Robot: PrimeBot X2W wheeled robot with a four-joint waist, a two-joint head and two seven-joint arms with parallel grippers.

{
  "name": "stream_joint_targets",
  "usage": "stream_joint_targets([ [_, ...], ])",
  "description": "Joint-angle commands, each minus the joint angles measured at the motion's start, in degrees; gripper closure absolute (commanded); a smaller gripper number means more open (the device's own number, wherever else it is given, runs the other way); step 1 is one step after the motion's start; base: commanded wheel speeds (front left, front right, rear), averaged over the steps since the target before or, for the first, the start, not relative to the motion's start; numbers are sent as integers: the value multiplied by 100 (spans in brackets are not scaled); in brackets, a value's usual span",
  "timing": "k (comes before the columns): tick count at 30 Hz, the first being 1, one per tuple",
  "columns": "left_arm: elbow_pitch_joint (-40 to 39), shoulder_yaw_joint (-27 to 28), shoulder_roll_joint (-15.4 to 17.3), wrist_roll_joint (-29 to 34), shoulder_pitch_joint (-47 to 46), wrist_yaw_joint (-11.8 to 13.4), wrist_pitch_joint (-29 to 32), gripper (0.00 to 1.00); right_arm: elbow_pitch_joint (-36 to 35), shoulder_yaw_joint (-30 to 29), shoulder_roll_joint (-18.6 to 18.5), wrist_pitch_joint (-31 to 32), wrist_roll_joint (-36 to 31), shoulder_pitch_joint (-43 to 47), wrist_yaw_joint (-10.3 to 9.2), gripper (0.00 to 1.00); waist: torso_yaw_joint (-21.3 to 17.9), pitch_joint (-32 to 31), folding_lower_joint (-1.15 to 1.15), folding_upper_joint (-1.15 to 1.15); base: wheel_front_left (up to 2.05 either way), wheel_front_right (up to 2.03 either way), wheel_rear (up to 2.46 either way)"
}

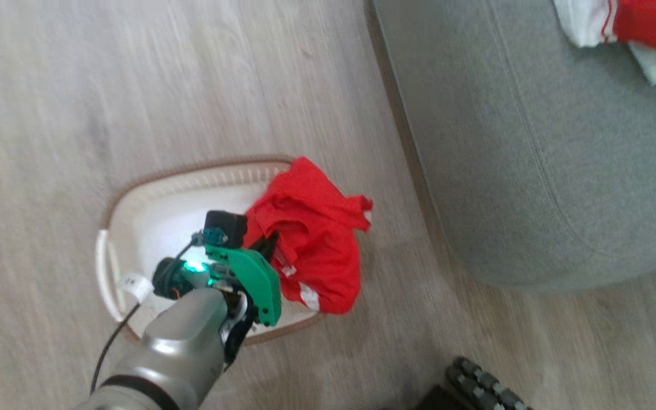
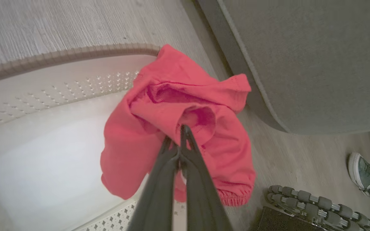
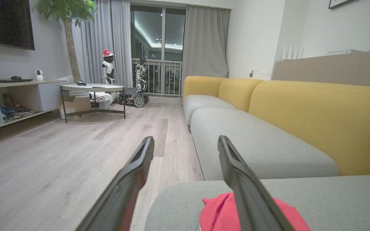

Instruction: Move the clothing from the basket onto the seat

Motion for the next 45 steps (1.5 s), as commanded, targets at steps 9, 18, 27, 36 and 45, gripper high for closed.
stream_joint_targets([
  [9, -610, 212, -7, 153, 230, 103, -167, 100, -49, 87, -181, -28, -165, 648, -2, 0, 606, -1177, 0, -1, 0, 0, 0],
  [18, -1947, 1366, 106, 1501, 761, 276, -169, 100, 77, 247, -50, -28, -321, 1181, -2, 0, 963, -1949, 0, -1, 0, 0, 0],
  [27, -3453, 2241, 260, 2428, 1183, 254, -169, 100, 195, 519, 63, -28, -437, 1461, -2, 0, 1103, -2510, 0, -1, 0, 0, 0],
  [36, -4424, 2627, 435, 2620, 1017, 181, -169, 100, 365, 1046, 219, -28, -454, 1766, -2, 0, 1170, -2883, 0, -1, 0, 0, 0],
  [45, -5347, 2715, 667, 2724, 576, 320, 225, 100, 475, 1471, 312, -28, -416, 1967, -2, 0, 1145, -3030, 0, -1, 0, 0, 0],
])
